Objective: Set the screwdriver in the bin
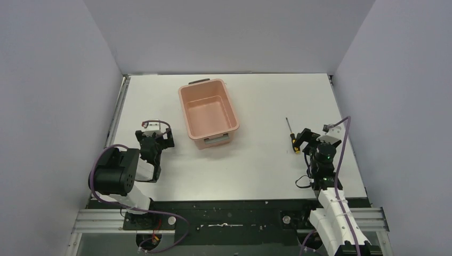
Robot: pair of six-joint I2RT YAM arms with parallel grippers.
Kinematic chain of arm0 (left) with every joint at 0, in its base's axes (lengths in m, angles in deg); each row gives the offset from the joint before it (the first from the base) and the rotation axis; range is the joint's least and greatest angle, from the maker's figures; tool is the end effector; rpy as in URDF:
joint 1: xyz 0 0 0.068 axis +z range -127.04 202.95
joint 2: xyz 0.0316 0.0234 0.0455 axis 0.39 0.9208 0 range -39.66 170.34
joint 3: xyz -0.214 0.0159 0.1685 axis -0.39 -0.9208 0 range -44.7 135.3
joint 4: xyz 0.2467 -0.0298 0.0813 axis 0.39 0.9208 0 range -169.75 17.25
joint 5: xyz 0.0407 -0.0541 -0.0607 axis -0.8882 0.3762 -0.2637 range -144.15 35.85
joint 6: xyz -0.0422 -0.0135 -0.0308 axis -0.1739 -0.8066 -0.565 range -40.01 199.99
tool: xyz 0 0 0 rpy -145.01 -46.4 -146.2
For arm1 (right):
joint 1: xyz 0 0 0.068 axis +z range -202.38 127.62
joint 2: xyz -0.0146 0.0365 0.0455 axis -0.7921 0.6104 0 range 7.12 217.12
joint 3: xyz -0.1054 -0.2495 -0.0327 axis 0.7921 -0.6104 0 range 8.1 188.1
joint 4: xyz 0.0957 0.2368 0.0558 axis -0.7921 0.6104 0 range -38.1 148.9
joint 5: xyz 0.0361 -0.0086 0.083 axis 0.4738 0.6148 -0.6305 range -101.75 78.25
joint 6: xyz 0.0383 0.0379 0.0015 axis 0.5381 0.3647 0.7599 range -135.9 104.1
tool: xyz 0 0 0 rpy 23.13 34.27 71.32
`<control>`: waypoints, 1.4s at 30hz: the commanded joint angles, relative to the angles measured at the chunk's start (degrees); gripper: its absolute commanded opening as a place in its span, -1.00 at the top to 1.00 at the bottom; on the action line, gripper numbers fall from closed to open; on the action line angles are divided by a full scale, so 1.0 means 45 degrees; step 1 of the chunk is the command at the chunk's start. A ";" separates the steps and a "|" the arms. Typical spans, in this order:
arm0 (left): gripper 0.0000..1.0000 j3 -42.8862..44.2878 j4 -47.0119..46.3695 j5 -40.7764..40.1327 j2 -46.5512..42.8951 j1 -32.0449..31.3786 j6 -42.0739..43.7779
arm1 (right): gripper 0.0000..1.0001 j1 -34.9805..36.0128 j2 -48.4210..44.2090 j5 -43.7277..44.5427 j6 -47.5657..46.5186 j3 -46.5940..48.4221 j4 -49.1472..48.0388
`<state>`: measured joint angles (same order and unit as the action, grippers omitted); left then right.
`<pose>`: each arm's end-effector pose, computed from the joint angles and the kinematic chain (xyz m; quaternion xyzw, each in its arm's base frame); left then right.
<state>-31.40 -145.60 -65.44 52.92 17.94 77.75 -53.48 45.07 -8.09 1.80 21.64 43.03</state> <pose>0.2420 -0.0144 0.1224 -0.0421 0.7824 0.0381 0.6202 0.1652 -0.0055 0.1999 0.1490 0.7820 0.0622 0.6020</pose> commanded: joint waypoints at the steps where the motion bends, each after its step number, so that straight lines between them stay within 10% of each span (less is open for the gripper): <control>1: -0.95 0.0267 -0.0759 0.0087 -0.0084 0.0080 0.0150 | -1.00 -0.0067 0.0518 -0.0089 -0.0333 0.1656 -0.0125; 13: -0.95 0.0270 -0.0769 0.0092 -0.0082 0.0080 0.0161 | -1.00 -0.0050 0.8409 -0.1674 -0.2007 0.9911 0.8230; 23: -0.95 0.0267 -0.0762 0.0087 -0.0074 0.0080 0.0146 | -0.73 0.0652 1.3604 -0.1236 -0.2284 1.0686 0.8558; 26: -0.95 0.0267 -0.0772 0.0097 -0.0082 0.0089 0.0151 | -0.40 0.1029 1.4285 -0.0547 -0.2199 1.0680 0.8674; 31: -0.95 0.0267 -0.0768 0.0087 -0.0083 0.0080 0.0156 | 1.00 0.1514 1.4397 0.0456 -0.2255 1.1654 0.9805; 42: -0.95 0.0267 -0.0769 0.0087 -0.0078 0.0080 0.0148 | 1.00 0.2160 1.4744 0.0240 -0.1391 2.1351 1.7828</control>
<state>-31.40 -145.60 -65.44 52.92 17.94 77.75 -44.11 111.06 -8.09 -7.30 103.15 107.25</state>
